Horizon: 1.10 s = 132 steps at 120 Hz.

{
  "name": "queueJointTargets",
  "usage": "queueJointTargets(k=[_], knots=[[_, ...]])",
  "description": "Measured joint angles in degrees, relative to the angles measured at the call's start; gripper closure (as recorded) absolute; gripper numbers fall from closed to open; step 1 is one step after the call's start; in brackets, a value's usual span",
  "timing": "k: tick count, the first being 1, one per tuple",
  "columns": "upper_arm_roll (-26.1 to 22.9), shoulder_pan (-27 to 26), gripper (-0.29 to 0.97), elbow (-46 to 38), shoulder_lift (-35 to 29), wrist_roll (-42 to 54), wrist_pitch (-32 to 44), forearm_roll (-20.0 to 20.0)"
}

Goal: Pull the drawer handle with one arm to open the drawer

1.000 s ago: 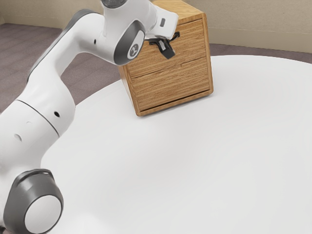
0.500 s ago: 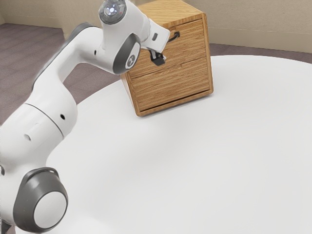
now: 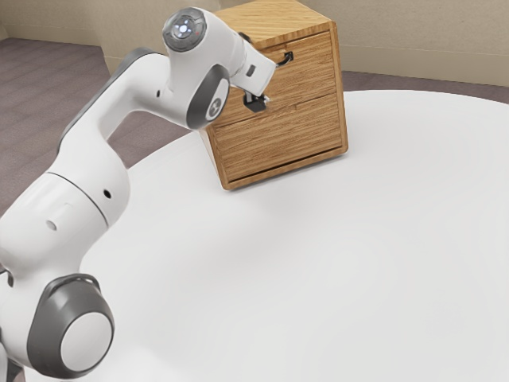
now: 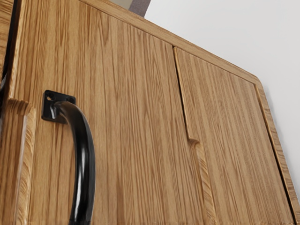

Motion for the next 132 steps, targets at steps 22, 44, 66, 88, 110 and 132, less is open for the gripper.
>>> queueJointTargets(k=[22, 44, 66, 88, 110, 132], knots=[[-0.1, 0.96, 0.0, 0.0, 0.65, 1.19, 0.55, 0.0], [-0.21, 1.18, 0.0, -0.12, 1.04, 2.05, 1.09, 0.0], [-0.35, 1.01, 0.0, -0.65, 0.97, 2.53, 1.31, -0.11], [-0.31, 0.68, 0.0, -0.79, 0.85, 2.77, 1.4, -0.31], [-0.11, 0.41, 0.0, -1.3, 0.72, 2.58, 1.42, -0.41], [0.2, -0.13, 0.0, -0.62, 0.54, 2.56, 1.24, -0.06]])
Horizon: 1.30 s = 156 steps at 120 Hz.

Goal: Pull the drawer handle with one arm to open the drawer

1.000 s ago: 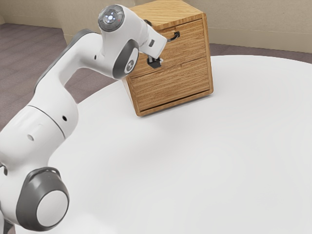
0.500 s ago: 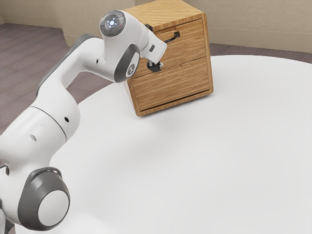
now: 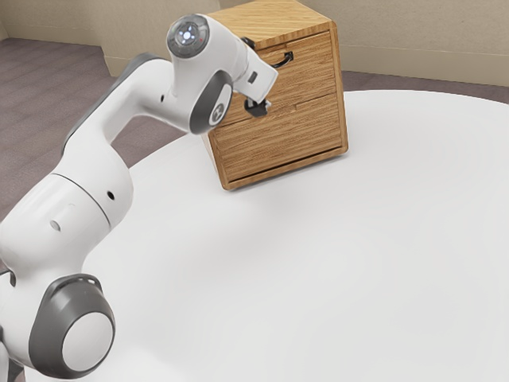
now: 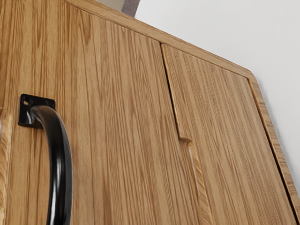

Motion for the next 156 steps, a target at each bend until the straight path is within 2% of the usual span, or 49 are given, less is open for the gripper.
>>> queueJointTargets(k=[59, 62, 75, 87, 104, 107, 110, 119, 128, 156], knots=[[-0.11, -0.02, -0.04, 1.4, 2.86, 0.05, 2.99, -0.45], [-0.29, -0.13, 0.0, 1.4, 2.91, 0.05, 3.13, -0.13], [-0.36, -0.21, 0.0, 1.34, 3.22, 0.02, 3.56, -0.06], [-0.48, -0.44, -0.05, 1.23, 3.29, -0.02, 3.81, 0.32], [0.02, -1.86, 0.03, 0.86, 2.87, -0.1, 3.73, 0.12], [0.23, -2.31, -0.03, 0.63, 2.68, -0.2, 3.64, -0.01], [0.34, -2.86, 0.0, 0.48, 2.5, -0.29, 3.48, 0.0], [2.08, -4.46, -0.11, 0.27, 2.13, -0.73, 2.86, -0.16], [2.9, -5.39, 0.01, -0.01, 1.65, -1.41, 1.94, -0.44], [4.28, -6.79, -0.02, -4.51, -0.86, -5.6, -1.3, -0.31]])
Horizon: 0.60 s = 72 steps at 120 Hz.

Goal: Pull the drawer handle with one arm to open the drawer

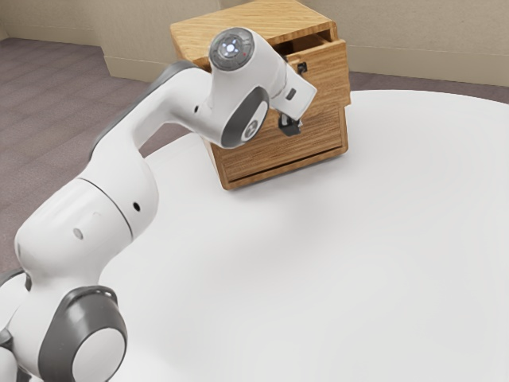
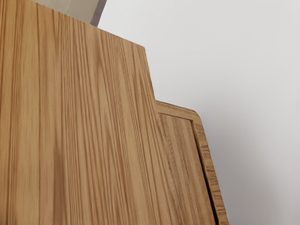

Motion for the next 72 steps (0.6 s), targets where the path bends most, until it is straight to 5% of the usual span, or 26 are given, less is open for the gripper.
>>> queueJointTargets(k=[16, 40, 72], knots=[[2.92, -2.06, 0.12, -1.79, -2.47, -2.37, -1.94, 0.05], [3.52, -3.2, -0.03, -6.56, -5.89, -5.63, -4.06, -0.28], [6.48, -6.82, 0.08, -7.5, -7.26, -9.07, -5.75, -0.52]])
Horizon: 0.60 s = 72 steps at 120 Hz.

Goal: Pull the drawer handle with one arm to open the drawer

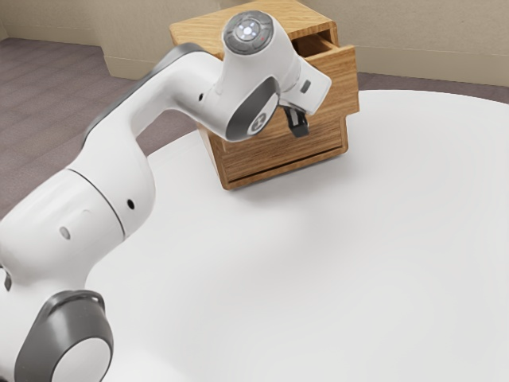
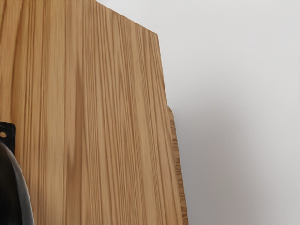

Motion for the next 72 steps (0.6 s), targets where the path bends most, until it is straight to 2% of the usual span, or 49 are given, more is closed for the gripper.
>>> queueJointTargets(k=[7, 16, 51, 72], knots=[[1.52, -1.55, 0.08, -0.1, -0.24, -0.75, -0.6, -0.06], [2.14, -2.73, -0.01, -1.1, -0.9, -1.79, -1.33, 0.13], [5.06, -6.93, 0.07, -9.37, -6.44, -6.53, -2.57, 0.75], [9.79, -12.35, 0.01, -9.7, -6.74, -9.19, -3.82, 0.73]])
